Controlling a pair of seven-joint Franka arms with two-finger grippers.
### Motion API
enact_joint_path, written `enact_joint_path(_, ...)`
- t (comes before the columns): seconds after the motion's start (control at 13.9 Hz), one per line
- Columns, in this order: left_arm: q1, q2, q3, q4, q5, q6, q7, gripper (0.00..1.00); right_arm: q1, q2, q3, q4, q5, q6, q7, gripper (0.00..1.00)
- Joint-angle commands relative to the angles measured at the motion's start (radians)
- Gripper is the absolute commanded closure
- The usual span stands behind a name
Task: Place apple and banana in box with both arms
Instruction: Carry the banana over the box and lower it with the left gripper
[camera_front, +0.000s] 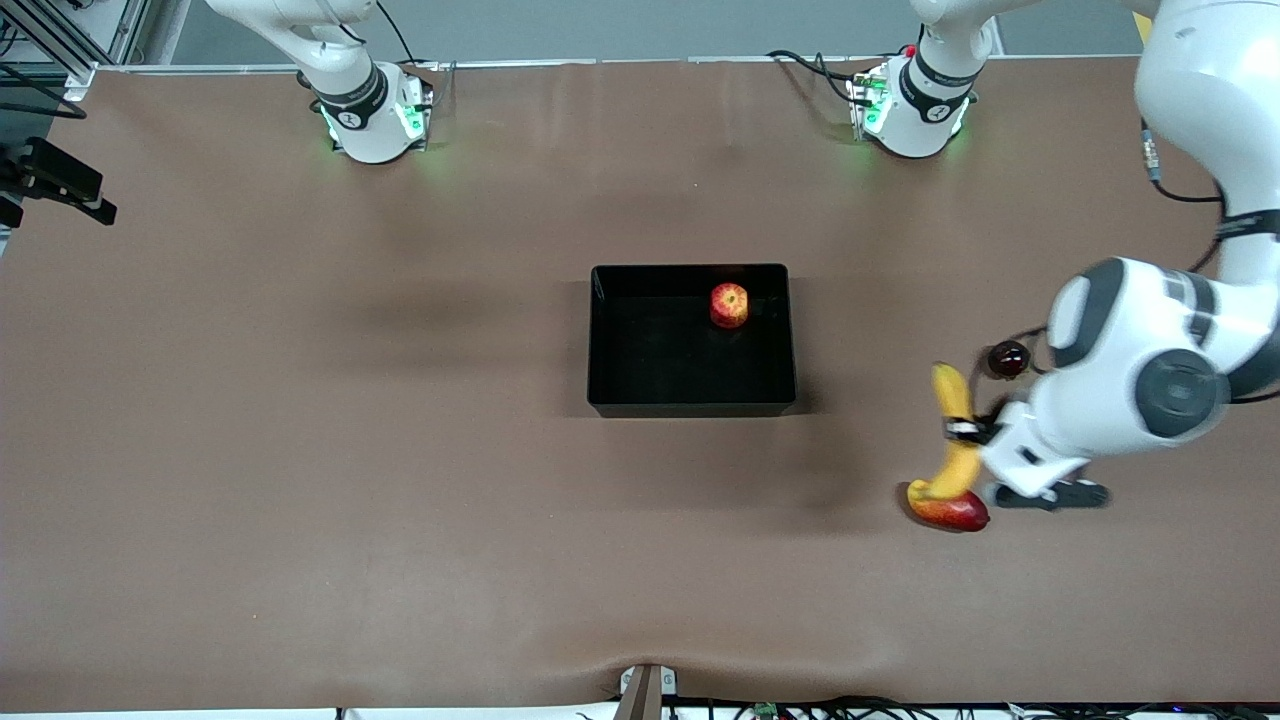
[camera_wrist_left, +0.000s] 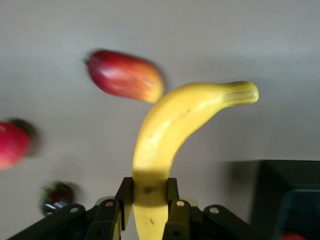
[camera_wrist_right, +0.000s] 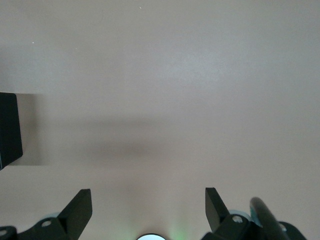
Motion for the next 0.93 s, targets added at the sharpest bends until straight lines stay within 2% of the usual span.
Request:
enact_joint_path(0.0,-0.022,-0.022,-0.089,-0.054,-0.009,-0.007,-0.204,1.00,-0.023,-0.007,0.021,-0.007,0.005,0.007,0.007,0.00)
enact_joint_path(0.29,-0.205,-0.016,-0.093,-0.054,0.003,-0.015,-0.471,1.00,-0.029,-0.004,0.021,-0.009,0.005,0.001,0.007,0.00)
enact_joint_path(0.5,-0.341,0.007,-0.092,-0.048,0.008,0.032,-0.620,1.00,-0.023,-0.004,0.021,-0.009,0.005,0.001,0.007,0.00)
enact_joint_path(0.86,-0.479,0.102,-0.070,-0.050,0.039,0.123,-0.781,1.00,-0.024,-0.004,0.023,-0.009,0.007,0.001,0.009,0.00)
